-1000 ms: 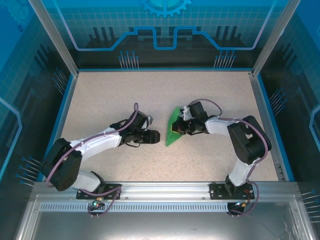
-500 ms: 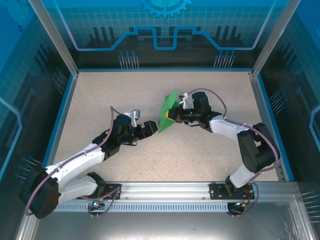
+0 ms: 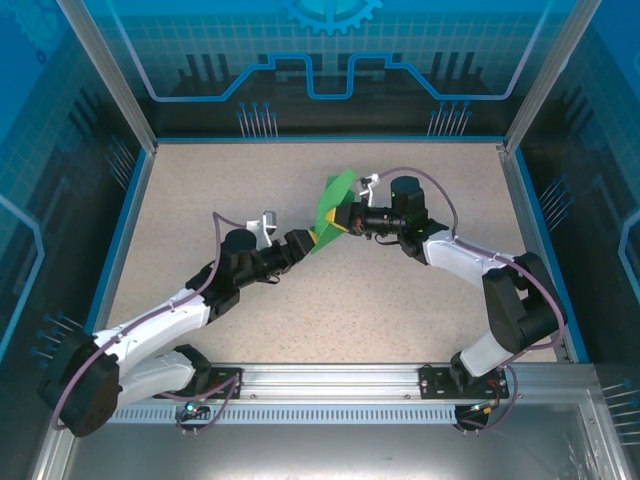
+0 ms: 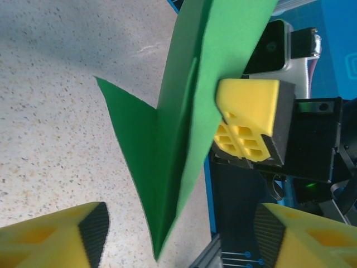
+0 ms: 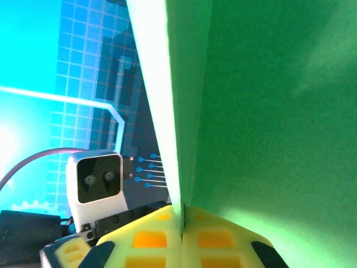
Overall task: Fold a paper plane with a square sheet of paper (pick it up from the middle)
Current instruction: Turn over the paper at the center of the table.
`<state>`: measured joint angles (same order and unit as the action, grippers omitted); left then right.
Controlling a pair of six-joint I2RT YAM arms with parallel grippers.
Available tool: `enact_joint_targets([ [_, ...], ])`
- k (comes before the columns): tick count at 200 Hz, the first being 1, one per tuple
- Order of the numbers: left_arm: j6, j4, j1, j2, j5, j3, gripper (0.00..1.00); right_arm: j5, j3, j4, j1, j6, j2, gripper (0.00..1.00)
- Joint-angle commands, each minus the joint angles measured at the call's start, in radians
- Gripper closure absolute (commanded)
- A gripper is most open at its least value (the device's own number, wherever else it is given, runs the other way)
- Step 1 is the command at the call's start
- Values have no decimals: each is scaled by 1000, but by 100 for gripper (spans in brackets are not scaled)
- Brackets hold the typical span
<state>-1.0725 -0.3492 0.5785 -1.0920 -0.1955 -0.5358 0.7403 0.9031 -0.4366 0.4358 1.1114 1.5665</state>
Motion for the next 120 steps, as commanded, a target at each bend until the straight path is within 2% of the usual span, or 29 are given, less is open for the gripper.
enact_joint_targets([
  [1, 5, -42, -9, -39, -55, -58, 35, 31, 2, -76, -3, 47, -29, 99],
  [17, 10, -35, -9, -54, -53, -60, 37, 36, -1, -86, -3, 53, -35, 99],
  [55, 14, -69, -14, -60, -73, -80, 52, 39, -4, -75, -2, 44, -40, 99],
  [89, 20, -62, -16, -60, -80, -77, 69, 42, -10, -82, -2, 47, -37, 99],
  [120, 41, -43, -23, -54, -81, -80, 78, 44, -18, -88, -3, 50, -38, 100],
])
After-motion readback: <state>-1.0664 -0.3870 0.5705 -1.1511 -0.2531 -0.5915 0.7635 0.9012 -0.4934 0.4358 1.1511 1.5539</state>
